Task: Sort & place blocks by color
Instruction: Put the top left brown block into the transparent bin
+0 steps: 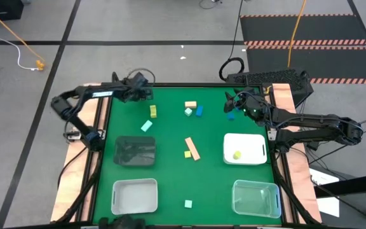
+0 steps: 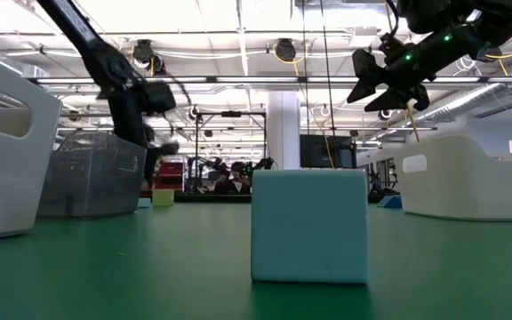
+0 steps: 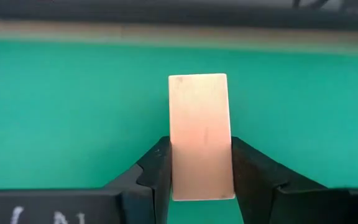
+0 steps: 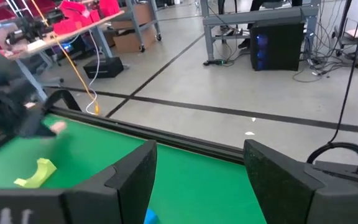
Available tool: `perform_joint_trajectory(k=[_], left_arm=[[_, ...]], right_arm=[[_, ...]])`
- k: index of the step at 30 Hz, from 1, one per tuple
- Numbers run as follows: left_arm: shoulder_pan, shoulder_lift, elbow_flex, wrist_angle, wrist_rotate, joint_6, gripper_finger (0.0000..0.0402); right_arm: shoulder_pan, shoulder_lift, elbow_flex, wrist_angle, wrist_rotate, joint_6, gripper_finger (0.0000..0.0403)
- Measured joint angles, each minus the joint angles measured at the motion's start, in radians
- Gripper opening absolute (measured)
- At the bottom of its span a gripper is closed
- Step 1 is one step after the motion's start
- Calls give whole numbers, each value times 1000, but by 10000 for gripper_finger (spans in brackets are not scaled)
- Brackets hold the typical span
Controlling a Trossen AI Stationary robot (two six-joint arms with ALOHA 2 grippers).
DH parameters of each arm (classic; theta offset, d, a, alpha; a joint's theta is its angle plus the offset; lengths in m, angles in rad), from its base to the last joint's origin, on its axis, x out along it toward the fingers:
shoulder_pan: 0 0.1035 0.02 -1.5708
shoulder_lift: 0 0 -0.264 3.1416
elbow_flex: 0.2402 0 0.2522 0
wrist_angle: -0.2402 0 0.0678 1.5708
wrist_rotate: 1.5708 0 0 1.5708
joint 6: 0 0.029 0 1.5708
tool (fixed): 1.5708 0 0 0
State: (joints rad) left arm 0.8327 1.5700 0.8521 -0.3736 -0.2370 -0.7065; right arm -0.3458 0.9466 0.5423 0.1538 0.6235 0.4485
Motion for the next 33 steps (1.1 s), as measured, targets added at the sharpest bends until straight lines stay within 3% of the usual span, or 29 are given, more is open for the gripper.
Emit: perform_joint_trajectory(k=[5, 8, 17, 21, 25, 27, 29, 33], left_arm=[[-36, -163, 0, 6, -11, 10, 130], [-74, -253, 1, 48, 40, 29, 130], [-283, -326, 2, 495, 281, 113, 130], [-344, -325, 3, 601, 323, 63, 130], [-376, -325, 3, 631, 347, 6, 130], [-396, -325, 3, 629, 385, 21, 130], [-432, -313, 3, 629, 402, 65, 130], [-505, -293, 2, 633, 402, 176, 130]], right_arm=[[0, 0, 0, 3, -6, 56, 231], [0, 0, 0, 32, -60, 93, 231], [2, 118, 0, 423, -289, 88, 231], [35, 219, 0, 630, -314, -35, 231], [81, 330, 0, 843, -315, -247, 231], [96, 378, 0, 934, -321, -272, 231], [103, 414, 4, 988, -340, -200, 231], [98, 464, 31, 957, -432, 97, 231]])
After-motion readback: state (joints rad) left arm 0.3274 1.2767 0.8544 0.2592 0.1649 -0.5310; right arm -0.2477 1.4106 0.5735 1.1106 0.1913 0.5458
